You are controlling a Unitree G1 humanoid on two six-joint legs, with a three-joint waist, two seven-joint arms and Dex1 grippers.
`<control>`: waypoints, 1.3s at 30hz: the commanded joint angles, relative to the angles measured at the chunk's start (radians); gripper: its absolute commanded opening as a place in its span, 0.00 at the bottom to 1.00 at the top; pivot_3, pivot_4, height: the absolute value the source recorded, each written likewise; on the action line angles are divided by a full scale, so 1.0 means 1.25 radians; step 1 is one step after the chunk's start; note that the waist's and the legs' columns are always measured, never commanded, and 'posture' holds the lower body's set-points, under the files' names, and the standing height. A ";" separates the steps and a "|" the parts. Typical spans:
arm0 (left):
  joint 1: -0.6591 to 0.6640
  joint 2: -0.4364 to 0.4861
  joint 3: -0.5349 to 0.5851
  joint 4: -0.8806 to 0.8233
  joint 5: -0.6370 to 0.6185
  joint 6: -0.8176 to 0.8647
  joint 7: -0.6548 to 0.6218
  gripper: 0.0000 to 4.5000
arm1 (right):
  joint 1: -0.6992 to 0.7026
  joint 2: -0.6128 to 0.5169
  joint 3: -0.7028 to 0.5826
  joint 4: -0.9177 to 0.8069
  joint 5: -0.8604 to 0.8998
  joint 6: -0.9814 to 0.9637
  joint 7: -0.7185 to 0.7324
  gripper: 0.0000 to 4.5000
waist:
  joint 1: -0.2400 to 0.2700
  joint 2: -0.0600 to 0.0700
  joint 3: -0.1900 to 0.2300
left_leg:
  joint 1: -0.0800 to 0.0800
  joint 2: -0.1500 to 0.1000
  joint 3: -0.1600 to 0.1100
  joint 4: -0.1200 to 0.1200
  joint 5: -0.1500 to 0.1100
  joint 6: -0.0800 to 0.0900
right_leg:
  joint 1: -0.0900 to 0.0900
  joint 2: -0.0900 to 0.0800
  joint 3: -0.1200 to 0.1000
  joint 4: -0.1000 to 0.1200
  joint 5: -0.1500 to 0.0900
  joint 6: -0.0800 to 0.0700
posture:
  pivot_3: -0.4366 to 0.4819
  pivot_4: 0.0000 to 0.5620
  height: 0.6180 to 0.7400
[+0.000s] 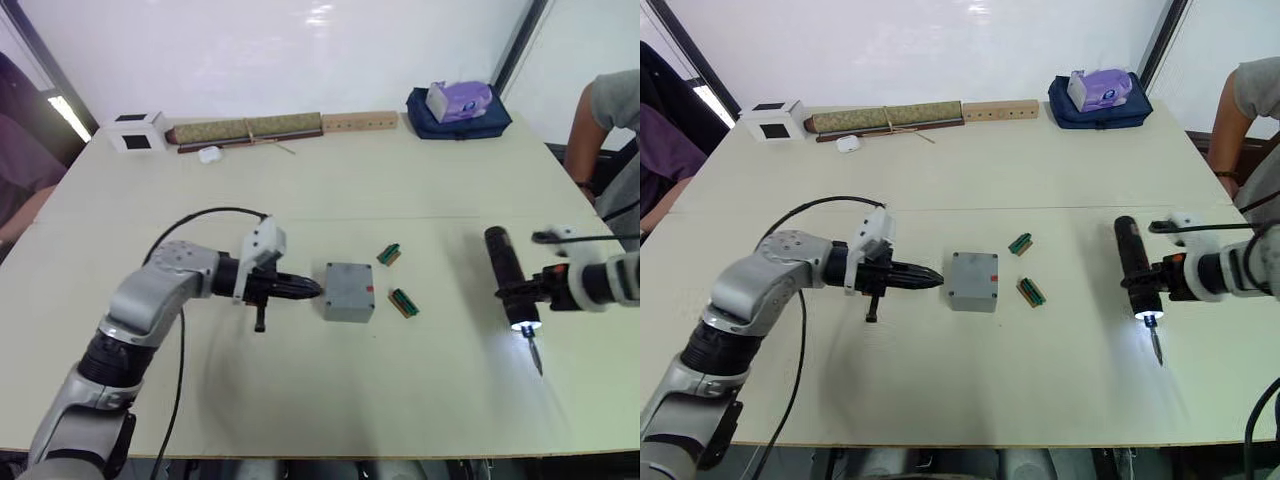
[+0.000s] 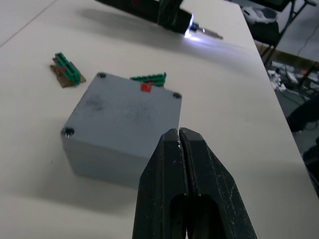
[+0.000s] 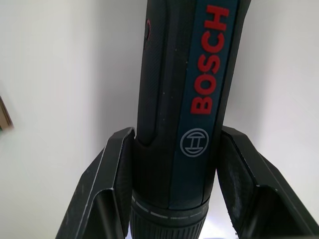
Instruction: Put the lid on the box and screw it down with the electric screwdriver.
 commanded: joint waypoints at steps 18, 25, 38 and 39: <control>0.021 0.007 0.094 0.000 -0.065 0.052 0.082 0.00 | -0.126 0.008 0.048 0.108 -0.305 -0.297 0.139 1.00 | 0.005 -0.001 0.001 | 0.000 0.000 -0.001 0.006 0.000 0.000 | 0.002 0.000 0.000 0.002 0.001 0.001 | 0.48 0.27 1.00; 0.083 0.081 0.177 -0.008 -0.114 0.121 0.093 0.00 | 0.062 0.017 -0.266 -0.278 -0.133 -0.324 0.188 1.00 | 0.004 -0.002 0.001 | 0.000 0.002 -0.002 0.005 0.000 0.000 | 0.001 0.002 0.000 0.004 0.000 0.000 | 0.48 0.27 1.00; 0.337 0.170 0.212 -0.130 -0.183 0.196 0.094 0.00 | 0.676 0.118 -0.467 -0.731 0.057 -0.179 0.219 1.00 | 0.006 -0.007 0.001 | 0.004 0.001 -0.003 0.009 0.000 0.000 | 0.005 -0.002 -0.001 0.010 0.000 0.000 | 0.48 0.27 1.00; 0.358 0.174 0.216 -0.141 -0.193 0.204 0.093 0.00 | 0.693 0.123 -0.475 -0.730 0.057 -0.185 0.218 1.00 | 0.003 -0.008 0.001 | 0.004 0.001 -0.003 0.009 0.000 0.000 | 0.005 -0.001 -0.001 0.010 0.000 0.000 | 0.48 0.27 1.00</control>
